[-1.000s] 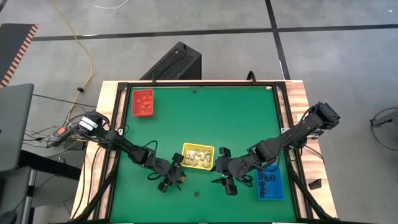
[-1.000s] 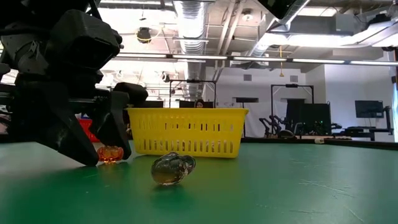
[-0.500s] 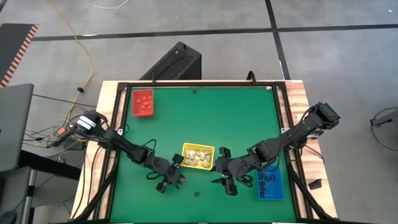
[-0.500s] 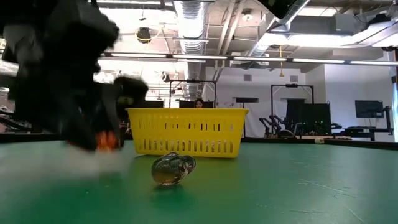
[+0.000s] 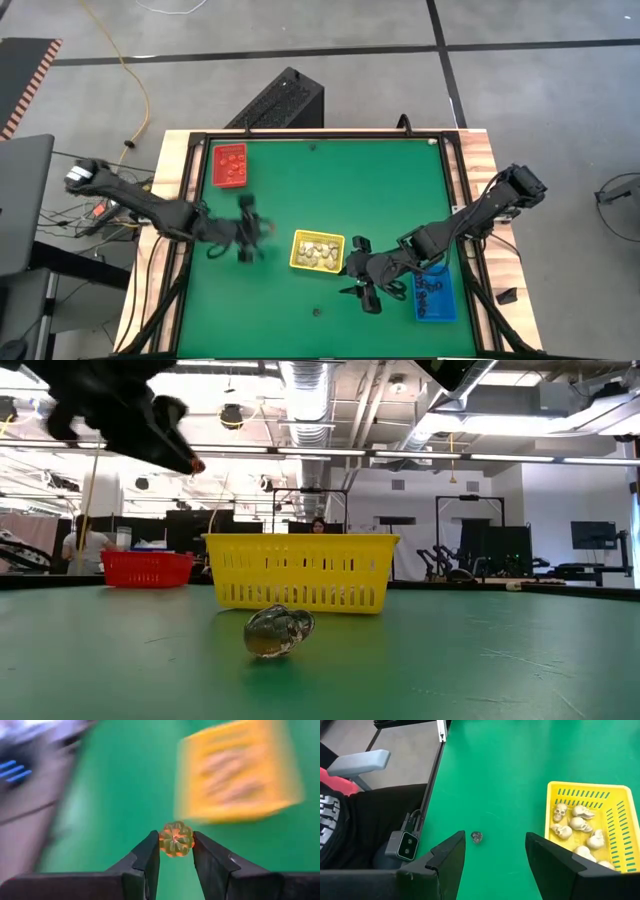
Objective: Sort Halloween decoration
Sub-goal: Put the orange pumpkin toy into the red bin, then put the black skull toy into the blue bin
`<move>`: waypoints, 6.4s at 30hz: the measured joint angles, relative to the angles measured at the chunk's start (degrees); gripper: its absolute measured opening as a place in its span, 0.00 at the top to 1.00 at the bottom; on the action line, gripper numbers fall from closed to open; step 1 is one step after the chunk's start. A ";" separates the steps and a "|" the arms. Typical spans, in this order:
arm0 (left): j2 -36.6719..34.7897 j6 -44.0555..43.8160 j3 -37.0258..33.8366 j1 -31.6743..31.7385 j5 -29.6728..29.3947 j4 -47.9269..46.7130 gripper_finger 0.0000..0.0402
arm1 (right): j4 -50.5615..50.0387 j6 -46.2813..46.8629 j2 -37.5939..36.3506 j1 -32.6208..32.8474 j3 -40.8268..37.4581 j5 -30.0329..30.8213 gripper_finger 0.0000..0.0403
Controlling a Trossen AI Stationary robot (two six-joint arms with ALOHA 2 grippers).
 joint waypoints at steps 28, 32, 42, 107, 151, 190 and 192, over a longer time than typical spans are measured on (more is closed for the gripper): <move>1.40 -8.62 -1.64 74.75 20.95 -12.96 0.55 | -2.97 -0.17 0.36 -7.12 -0.04 1.48 0.41; 0.77 -8.39 0.73 73.91 21.52 -12.57 0.50 | -2.59 -2.03 0.72 -11.23 -0.09 8.17 0.41; -6.54 -14.07 -9.82 62.72 40.19 17.46 0.49 | 1.57 -1.91 9.65 -44.21 6.42 -0.31 0.41; -6.74 -5.60 -19.61 65.38 32.72 37.23 0.49 | -34.15 -10.50 59.56 -57.75 66.20 -14.98 0.72; -6.74 -4.50 -19.61 65.54 32.33 36.11 0.49 | -17.85 -18.51 58.91 -38.54 65.92 -2.36 0.51; -6.72 -4.52 -19.61 65.52 32.79 33.91 0.49 | 43.32 -8.46 7.84 -34.85 -22.58 15.36 0.30; -6.72 -5.06 -19.61 65.52 32.86 34.14 0.49 | 52.55 -7.63 8.06 -35.19 -29.67 15.52 0.30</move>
